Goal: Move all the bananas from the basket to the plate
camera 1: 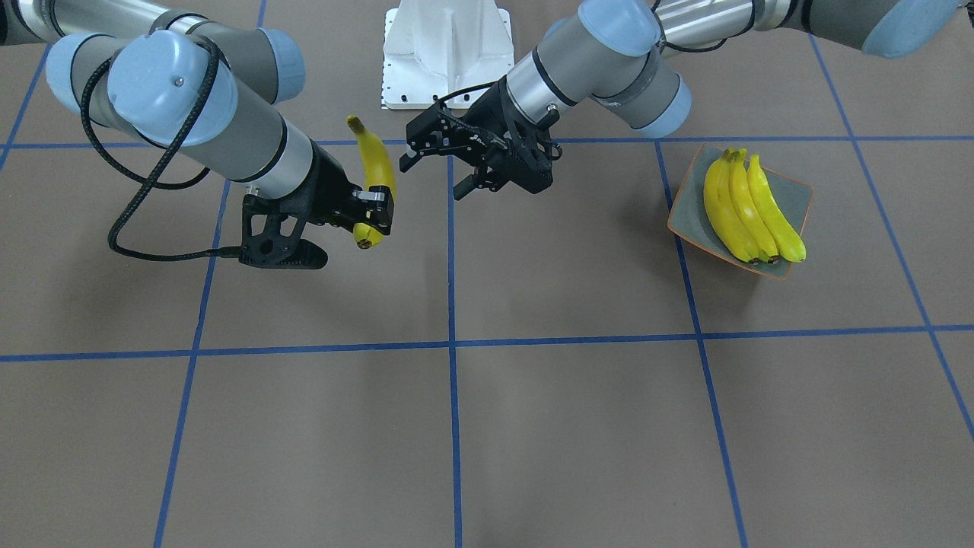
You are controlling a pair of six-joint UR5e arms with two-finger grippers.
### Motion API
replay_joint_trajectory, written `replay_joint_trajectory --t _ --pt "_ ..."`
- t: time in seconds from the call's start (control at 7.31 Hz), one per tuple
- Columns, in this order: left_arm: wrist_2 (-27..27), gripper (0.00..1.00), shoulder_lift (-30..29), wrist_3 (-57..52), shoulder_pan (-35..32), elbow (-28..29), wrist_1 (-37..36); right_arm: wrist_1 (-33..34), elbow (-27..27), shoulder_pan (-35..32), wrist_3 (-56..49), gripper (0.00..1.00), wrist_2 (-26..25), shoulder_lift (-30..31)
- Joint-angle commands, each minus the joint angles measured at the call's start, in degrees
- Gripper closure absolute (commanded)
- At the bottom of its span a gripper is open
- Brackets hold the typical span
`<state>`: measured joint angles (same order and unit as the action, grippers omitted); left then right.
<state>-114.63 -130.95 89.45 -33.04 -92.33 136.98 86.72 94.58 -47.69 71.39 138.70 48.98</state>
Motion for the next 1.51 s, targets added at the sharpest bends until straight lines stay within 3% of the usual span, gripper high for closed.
replay_joint_trajectory --t 0.0,0.68,1.09,1.37 --pt "2.2 0.00 -1.9 1.8 1.5 1.4 0.0 -0.1 0.2 0.1 1.0 1.00 0.1 -0.5" --pt "2.5 0.01 -2.0 1.8 1.6 2.6 0.0 -0.1 1.3 0.1 1.4 1.00 0.5 -0.6" --pt "2.5 0.10 -2.2 1.8 2.6 2.6 0.1 -0.3 1.2 0.1 1.4 1.00 0.5 -0.5" --pt "2.5 0.10 -2.1 1.8 3.7 2.9 0.1 -0.3 1.4 0.1 1.4 1.00 0.7 -0.6"
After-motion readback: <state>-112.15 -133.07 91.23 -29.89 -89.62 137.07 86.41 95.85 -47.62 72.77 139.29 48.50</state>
